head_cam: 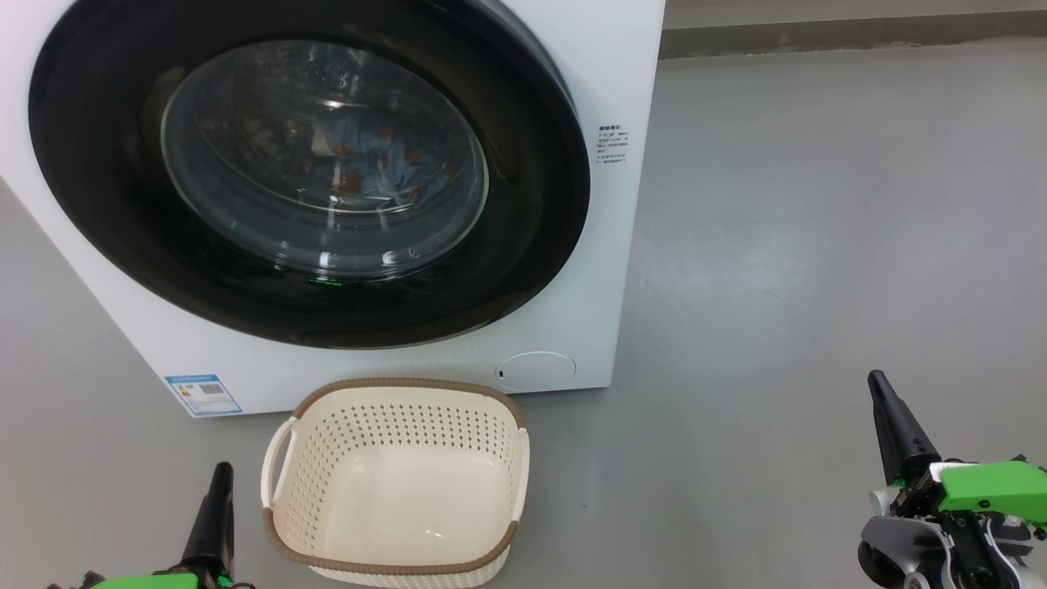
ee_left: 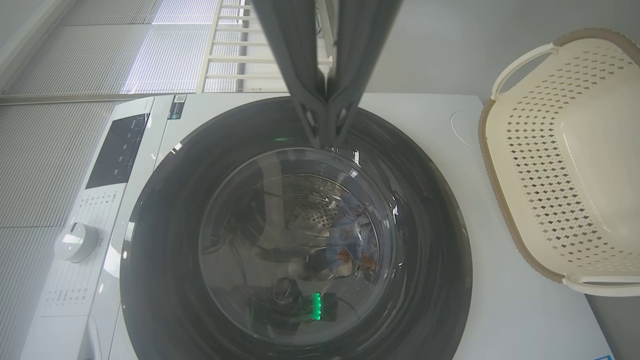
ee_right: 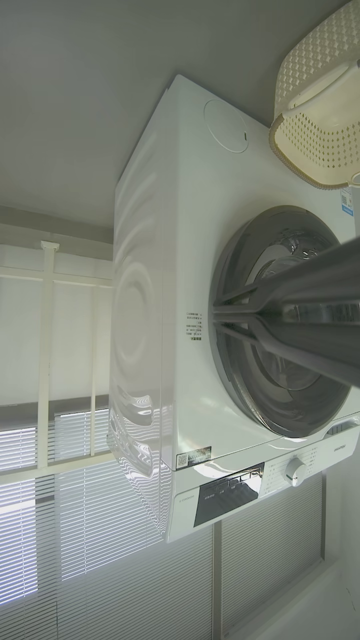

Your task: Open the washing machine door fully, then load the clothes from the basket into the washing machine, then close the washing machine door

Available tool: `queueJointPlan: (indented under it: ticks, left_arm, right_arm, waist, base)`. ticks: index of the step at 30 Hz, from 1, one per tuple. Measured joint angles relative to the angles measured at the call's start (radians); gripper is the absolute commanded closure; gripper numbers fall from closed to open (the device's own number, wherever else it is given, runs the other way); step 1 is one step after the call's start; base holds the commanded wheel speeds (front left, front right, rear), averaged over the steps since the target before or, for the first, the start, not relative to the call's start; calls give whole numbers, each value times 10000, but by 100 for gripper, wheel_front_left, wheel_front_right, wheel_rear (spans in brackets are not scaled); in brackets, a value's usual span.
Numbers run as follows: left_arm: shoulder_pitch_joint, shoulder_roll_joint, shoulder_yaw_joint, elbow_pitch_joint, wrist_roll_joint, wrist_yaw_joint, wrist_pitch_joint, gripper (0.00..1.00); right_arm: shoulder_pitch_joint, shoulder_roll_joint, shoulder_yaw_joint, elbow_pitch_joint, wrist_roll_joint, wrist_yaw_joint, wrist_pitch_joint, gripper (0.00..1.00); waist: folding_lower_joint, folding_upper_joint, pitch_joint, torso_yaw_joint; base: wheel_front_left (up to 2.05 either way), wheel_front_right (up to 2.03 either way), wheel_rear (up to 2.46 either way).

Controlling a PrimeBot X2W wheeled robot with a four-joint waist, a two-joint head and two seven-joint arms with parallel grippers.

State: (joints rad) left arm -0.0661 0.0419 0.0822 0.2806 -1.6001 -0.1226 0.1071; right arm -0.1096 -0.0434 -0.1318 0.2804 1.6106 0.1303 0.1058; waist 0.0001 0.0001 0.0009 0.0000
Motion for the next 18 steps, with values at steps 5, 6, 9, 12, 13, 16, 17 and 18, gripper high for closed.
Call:
queueJointPlan:
  ticks: [5, 6, 9, 12, 13, 16, 17, 18]
  left_arm:
    - [0, 0, 0, 0, 0, 0, 0, 100]
    - [0, 0, 0, 0, 0, 0, 0, 100]
    - [0, 0, 0, 0, 0, 0, 0, 100]
    - [0, 0, 0, 0, 0, 0, 0, 100]
    - [0, 0, 0, 0, 0, 0, 0, 100]
    - [0, 0, 0, -2, 0, 0, 0, 100]
    - [0, 0, 0, -2, 0, 0, 0, 100]
    - [0, 0, 2, -2, 0, 0, 0, 100]
  right_arm:
    - [0, 0, 0, 0, 0, 0, 0, 100]
    - [0, 0, -2, 0, 0, 0, 0, 100]
    - [0, 2, -2, 0, 0, 0, 0, 100]
    - [1, 2, -2, 0, 0, 0, 2, 100]
    - [1, 2, -2, 0, 0, 0, 2, 100]
    - [1, 2, -2, 0, 0, 0, 2, 100]
    - [1, 2, -2, 0, 0, 0, 2, 100]
    - [1, 2, -2, 0, 0, 0, 2, 100]
  waist:
    - [-1, 0, 0, 0]
    - [0, 0, 0, 0]
    - [0, 0, 0, 0]
    - [0, 0, 0, 0]
    - [0, 0, 0, 0]
    - [0, 0, 0, 0]
    - [0, 0, 0, 0]
    - [0, 0, 0, 0]
  base:
    - [0, 0, 0]
    - [0, 0, 0]
    - [0, 0, 0]
    - [0, 0, 0]
    - [0, 0, 0]
    - [0, 0, 0]
    - [0, 0, 0]
    - [0, 0, 0]
